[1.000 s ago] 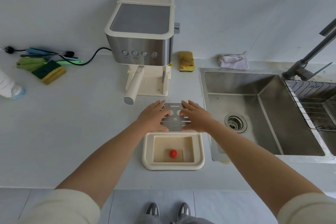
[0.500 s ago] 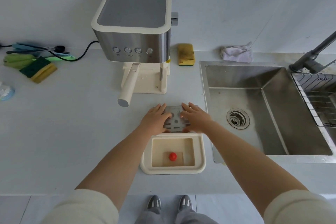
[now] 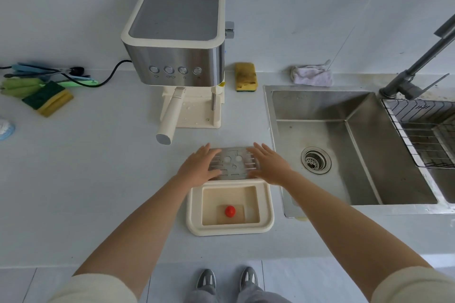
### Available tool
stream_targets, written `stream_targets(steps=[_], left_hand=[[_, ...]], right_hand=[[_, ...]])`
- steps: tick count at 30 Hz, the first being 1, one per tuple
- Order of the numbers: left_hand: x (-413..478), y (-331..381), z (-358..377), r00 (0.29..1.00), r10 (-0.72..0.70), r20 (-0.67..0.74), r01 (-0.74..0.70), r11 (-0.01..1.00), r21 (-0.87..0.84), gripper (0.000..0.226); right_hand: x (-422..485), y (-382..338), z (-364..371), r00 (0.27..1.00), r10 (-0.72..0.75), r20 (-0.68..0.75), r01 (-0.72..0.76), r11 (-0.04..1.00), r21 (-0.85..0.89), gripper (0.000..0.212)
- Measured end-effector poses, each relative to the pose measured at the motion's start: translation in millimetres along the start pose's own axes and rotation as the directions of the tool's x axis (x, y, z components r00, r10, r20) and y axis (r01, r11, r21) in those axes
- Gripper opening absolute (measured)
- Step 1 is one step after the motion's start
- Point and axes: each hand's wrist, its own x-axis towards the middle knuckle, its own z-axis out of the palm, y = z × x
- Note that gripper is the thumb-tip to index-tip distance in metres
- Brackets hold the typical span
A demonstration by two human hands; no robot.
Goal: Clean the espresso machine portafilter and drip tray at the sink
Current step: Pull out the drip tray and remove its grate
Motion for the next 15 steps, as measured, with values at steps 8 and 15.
stream_targets(steps=[8,15], left_hand=[[-66,-27,8,0.997,-0.065,-0.038,0.057,0.98,-0.191,0.077],[-108,-34,44,0.997,-0.079,-0.016,0.069,0.941,-0.332,0.109]], right_hand=[[-46,7,16,0.999,0.018,-0.032,-0.013,0.989,0.148,0.081],[-76,4,45,1.0,0.03,0.005,-0.031,0.97,0.243,0.107]])
